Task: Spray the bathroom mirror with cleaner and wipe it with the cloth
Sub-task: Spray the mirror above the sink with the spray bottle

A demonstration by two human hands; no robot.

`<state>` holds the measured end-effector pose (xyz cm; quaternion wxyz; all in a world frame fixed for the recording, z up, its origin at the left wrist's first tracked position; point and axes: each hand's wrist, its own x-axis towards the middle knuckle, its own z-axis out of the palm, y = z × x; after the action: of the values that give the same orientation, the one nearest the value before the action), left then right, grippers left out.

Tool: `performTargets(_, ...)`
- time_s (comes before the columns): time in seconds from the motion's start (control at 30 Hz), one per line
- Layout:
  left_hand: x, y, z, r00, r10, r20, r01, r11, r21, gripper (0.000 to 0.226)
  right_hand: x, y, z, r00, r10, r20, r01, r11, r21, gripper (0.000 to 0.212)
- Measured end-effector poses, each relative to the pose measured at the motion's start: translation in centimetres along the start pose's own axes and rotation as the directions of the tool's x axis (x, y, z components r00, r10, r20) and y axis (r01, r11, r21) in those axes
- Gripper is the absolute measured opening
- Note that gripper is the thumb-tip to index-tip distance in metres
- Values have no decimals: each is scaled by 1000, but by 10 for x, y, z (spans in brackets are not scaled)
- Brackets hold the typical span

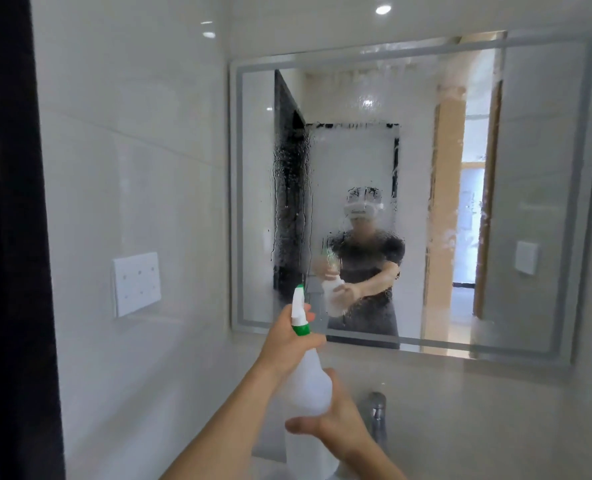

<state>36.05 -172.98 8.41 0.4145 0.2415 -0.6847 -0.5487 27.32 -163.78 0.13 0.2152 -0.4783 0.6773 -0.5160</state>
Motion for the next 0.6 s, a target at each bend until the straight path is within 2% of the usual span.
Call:
performTargets(0.07, -2, 13, -13, 985, 19, 170, -16, 1000, -22, 69, 3, -3, -4, 1000, -28, 5, 28, 999, 24, 82)
performTargets(0.13, -2, 30, -24, 952, 33, 305, 11, 990, -142, 73, 4, -10, -12, 998, -68, 15, 67, 997, 32, 82)
performTargets(0.23, 1, 61, -33, 921, 52, 386, 58, 962, -267, 66, 2, -19, -29, 994, -108, 30, 107, 993, 49, 82)
performTargets(0.37, 16, 92, -30, 923, -53, 382, 120, 981, -153, 42, -10, -28, -52, 991, -124, 51, 120, 990, 77, 80)
performTargets(0.5, 32, 111, -12, 971, -90, 221, 91, 996, 7, 40, -20, -27, -72, 991, -124, 42, 120, 989, 91, 80)
performTargets(0.6, 38, 123, 8, 978, -102, 184, 103, 995, 5, 43, -24, -21, -85, 991, -120, 53, 115, 989, 98, 82)
